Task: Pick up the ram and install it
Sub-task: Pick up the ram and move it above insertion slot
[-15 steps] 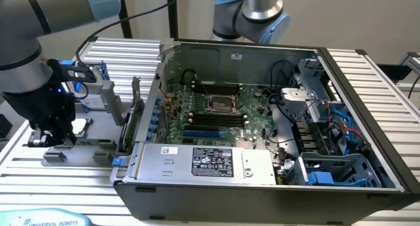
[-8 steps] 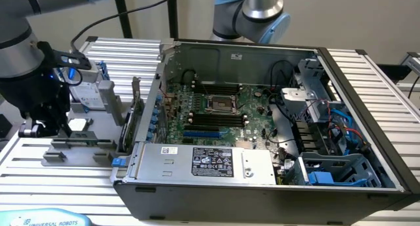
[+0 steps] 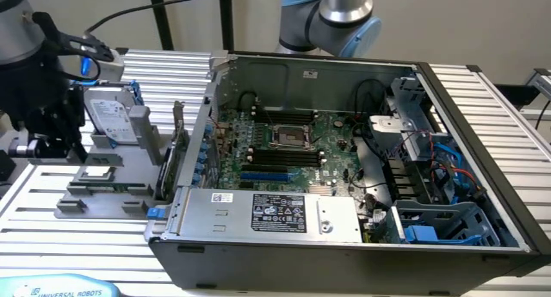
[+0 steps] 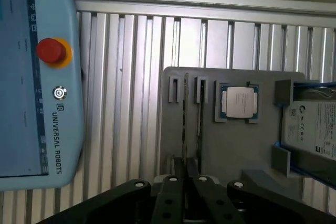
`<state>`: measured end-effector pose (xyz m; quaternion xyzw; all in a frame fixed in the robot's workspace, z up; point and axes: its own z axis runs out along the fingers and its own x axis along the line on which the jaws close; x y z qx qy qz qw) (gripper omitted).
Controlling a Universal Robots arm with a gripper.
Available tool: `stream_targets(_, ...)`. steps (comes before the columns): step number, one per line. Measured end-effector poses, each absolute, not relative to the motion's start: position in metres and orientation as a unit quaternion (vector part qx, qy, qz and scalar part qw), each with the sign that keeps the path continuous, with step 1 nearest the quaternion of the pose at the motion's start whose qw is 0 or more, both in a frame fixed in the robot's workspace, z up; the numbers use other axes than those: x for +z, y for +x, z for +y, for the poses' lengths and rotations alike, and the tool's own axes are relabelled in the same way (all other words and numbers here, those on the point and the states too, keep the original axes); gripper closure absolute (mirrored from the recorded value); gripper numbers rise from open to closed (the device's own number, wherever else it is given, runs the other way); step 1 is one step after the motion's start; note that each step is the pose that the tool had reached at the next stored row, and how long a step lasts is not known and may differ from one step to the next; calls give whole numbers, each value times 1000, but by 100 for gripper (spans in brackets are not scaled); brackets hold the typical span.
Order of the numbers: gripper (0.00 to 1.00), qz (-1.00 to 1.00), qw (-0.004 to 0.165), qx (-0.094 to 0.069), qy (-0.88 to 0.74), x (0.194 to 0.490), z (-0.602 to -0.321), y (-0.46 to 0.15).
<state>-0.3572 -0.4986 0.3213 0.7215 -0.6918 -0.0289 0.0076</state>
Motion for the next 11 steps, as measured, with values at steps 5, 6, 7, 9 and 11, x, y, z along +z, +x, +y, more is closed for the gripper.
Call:
stream_targets(5,87,-690,7,-29,723,344,-497,-350)
stream_targets(6,87,-690,7,-30,723,348,-497,-348)
stream_targets(7,87,-690,7,-30,723,352,-497,-346)
stream_targets(9,87,-690,6,-30,723,359,-496,-342)
stream_targets(11,87,-690,6,-31,724,365,-496,-336)
